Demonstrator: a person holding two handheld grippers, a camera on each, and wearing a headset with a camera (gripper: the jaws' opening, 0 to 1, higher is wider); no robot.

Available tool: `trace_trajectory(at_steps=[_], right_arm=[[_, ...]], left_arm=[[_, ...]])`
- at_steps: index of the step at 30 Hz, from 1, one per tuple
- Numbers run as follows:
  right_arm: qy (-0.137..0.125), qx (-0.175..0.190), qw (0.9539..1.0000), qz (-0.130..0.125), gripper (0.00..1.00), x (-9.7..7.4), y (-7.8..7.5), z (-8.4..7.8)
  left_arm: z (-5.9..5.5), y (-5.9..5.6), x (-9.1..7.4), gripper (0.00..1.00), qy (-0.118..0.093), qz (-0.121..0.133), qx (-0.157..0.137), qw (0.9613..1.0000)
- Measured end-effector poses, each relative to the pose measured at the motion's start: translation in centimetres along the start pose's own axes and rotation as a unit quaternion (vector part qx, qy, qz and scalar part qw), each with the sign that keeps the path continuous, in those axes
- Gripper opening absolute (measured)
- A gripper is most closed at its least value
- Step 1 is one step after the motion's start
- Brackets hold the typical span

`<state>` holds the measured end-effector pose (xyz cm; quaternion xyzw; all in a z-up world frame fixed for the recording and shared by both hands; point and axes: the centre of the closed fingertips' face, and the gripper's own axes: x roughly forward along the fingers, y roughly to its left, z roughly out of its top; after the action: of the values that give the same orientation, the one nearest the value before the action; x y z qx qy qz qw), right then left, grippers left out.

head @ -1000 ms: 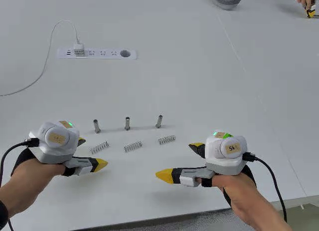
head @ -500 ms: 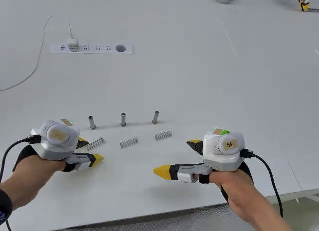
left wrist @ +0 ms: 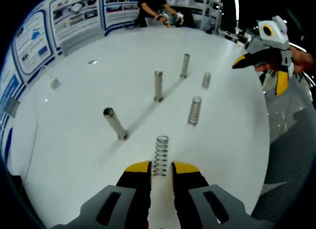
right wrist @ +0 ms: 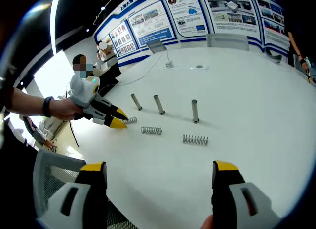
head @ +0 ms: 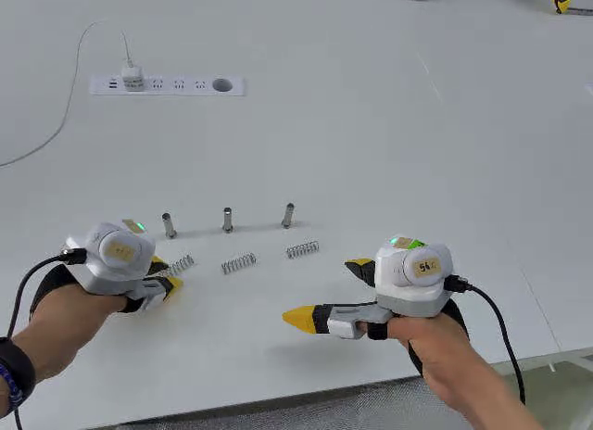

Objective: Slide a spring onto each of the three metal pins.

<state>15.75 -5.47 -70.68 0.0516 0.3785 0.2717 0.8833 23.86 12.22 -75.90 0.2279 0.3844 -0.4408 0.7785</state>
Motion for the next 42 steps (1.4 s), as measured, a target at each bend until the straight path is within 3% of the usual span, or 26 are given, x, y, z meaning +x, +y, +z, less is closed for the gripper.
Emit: trace_trajectory(at_steps=[8, 16, 21, 28, 36, 42], right_arm=[[-0.004, 0.000, 1.0000, 0.006, 0.89, 0.0, 0.4, 0.2], [-0.010, 0.003, 0.9999, 0.007, 0.88, -0.2, 0.5, 0.6], [-0.015, 0.007, 0.9998, 0.011, 0.88, -0.1, 0.8, 0.9], [-0.007, 0.000, 0.9998, 0.021, 0.87, 0.2, 1.7, 0.4], [-0.008, 0.004, 0.9995, 0.030, 0.84, 0.4, 2.3, 0.5], [-0.020, 0.010, 0.9988, 0.043, 0.80, 0.6, 2.9, 1.0]], left_arm=[[-0.2, -0.4, 0.1, 0.11, 0.009, -0.001, 0.003, 1.0000], [-1.1, -0.4, -0.3, 0.11, 0.019, -0.002, -0.026, 0.9995], [-1.3, -0.8, -1.0, 0.11, 0.014, -0.003, -0.039, 0.9991], [-1.1, -2.2, -1.9, 0.11, 0.001, -0.009, -0.055, 0.9985], [-1.4, -3.9, -2.7, 0.11, -0.002, -0.019, -0.055, 0.9983], [-0.8, -4.9, -3.3, 0.11, -0.007, -0.027, -0.042, 0.9987]])
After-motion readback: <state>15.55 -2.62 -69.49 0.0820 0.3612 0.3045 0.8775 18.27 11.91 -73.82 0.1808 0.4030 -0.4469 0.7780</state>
